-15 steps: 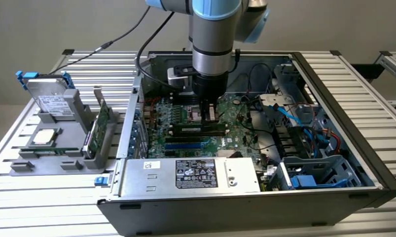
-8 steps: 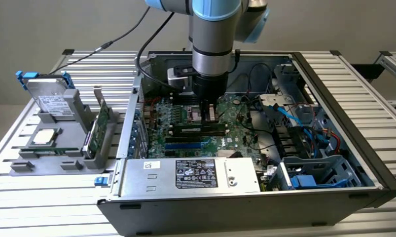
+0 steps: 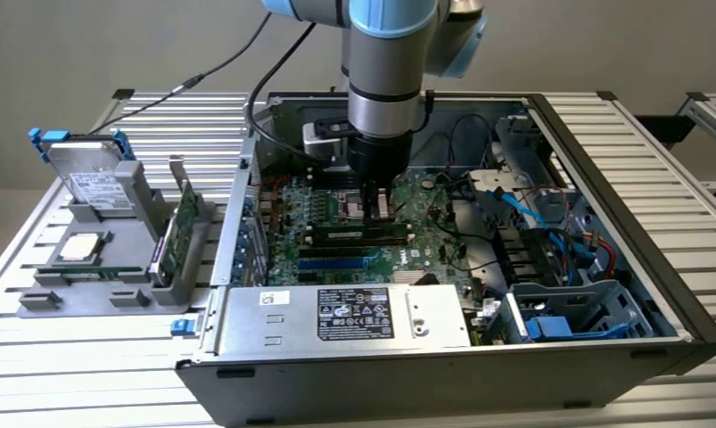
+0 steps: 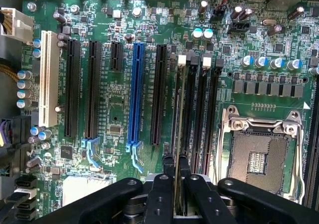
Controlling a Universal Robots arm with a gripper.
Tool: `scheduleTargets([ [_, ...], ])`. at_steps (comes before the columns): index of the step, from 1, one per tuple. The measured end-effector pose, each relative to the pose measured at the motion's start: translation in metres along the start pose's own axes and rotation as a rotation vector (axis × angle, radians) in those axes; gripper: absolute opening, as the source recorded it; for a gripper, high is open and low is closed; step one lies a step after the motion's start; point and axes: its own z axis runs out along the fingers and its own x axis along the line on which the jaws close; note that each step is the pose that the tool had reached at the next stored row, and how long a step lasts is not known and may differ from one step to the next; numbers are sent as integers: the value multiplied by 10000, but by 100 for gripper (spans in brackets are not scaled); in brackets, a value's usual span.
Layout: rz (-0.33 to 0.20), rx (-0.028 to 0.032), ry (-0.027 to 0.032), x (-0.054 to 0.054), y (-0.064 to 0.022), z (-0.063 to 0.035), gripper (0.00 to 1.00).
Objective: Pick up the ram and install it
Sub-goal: 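Insert the ram into the slot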
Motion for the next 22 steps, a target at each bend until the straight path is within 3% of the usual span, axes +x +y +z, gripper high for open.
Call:
scheduleTargets([
  [5,-4,-80,-3,0,-1,0,14],
  [10,-4,-87,11,-1,-3,13,14],
  [22,-3,-100,105,-2,-11,26,14],
])
